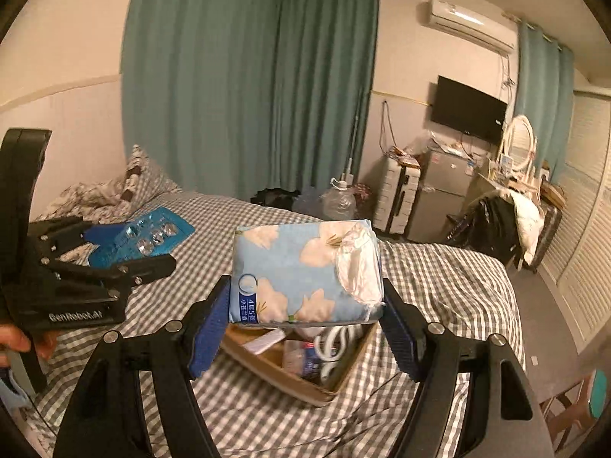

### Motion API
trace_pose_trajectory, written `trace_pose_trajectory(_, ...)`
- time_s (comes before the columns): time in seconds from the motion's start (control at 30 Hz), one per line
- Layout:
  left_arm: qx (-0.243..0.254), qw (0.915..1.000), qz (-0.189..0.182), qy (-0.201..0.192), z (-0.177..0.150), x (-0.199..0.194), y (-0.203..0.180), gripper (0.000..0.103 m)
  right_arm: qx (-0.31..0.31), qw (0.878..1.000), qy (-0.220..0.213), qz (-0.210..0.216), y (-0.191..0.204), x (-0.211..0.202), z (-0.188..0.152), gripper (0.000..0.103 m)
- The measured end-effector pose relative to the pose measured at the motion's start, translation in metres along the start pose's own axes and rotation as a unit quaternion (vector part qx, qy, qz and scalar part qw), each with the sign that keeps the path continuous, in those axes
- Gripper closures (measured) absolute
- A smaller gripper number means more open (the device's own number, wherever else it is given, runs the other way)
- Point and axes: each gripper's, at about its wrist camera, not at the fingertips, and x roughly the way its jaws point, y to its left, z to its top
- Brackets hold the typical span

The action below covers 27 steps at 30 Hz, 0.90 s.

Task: Organize objects
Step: 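Carry the blister pack and tissue pack into the box and open both tools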

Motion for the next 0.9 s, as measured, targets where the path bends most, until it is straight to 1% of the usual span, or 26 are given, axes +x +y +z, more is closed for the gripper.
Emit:
trace_pose_trajectory(0.1, 0.004, 0.9999, 0.002, 0.012, 0.0, 0.032, -0.009, 0.032, 0.016, 1.0, 0.015, 0.002, -0.017, 0.026, -0.002, 0.03)
trace_pose_trajectory(0.23, -0.005, 0.9995, 0.006, 0.029, -0.003, 0.077, -0.011, 0.032, 0.036, 0.999, 0.024, 0.009, -0.036, 0.056, -0.008, 0.03)
trace_pose_trajectory(0.43, 0.001, 0.9985, 0.014, 0.052, -0.017, 0.133, -0.014, 0.032, 0.062, 0.996, 0.055, 0.018, -0.049, 0.123, -0.016, 0.03)
trace_pose_trajectory(0.53, 0.012, 0.998, 0.018, 0.059, -0.027, 0.15, -0.018, 0.032, 0.072, 0.994, 0.075, 0.016, -0.054, 0.16, -0.024, 0.03)
trace_pose_trajectory(0.6, 0.019, 0.9979, 0.016, 0.06, -0.03, 0.16, -0.019, 0.032, 0.077, 0.993, 0.086, 0.018, -0.056, 0.176, -0.036, 0.03)
trace_pose_trajectory(0.73, 0.016, 0.9978, 0.002, 0.065, -0.034, 0.172, -0.017, 0.031, 0.078, 0.992, 0.1, 0.016, -0.066, 0.197, -0.05, 0.029)
trace_pose_trajectory(0.77, 0.015, 0.9977, -0.001, 0.066, -0.037, 0.172, -0.017, 0.029, 0.081, 0.992, 0.096, 0.014, -0.068, 0.198, -0.05, 0.028)
trace_pose_trajectory(0.8, 0.015, 0.9976, -0.003, 0.068, -0.038, 0.172, -0.017, 0.021, 0.085, 0.992, 0.091, 0.014, -0.072, 0.199, -0.05, 0.023)
trace_pose_trajectory(0.83, 0.017, 0.9976, -0.002, 0.068, -0.039, 0.17, -0.016, 0.015, 0.089, 0.992, 0.086, 0.014, -0.074, 0.197, -0.05, 0.018)
trace_pose_trajectory(0.87, 0.019, 0.9977, 0.002, 0.065, -0.039, 0.167, -0.016, 0.005, 0.094, 0.992, 0.078, 0.01, -0.077, 0.194, -0.049, 0.013)
trace_pose_trajectory(0.9, 0.021, 0.9982, 0.008, 0.056, -0.039, 0.161, -0.017, 0.002, 0.101, 0.992, 0.069, 0.005, -0.079, 0.188, -0.049, 0.012)
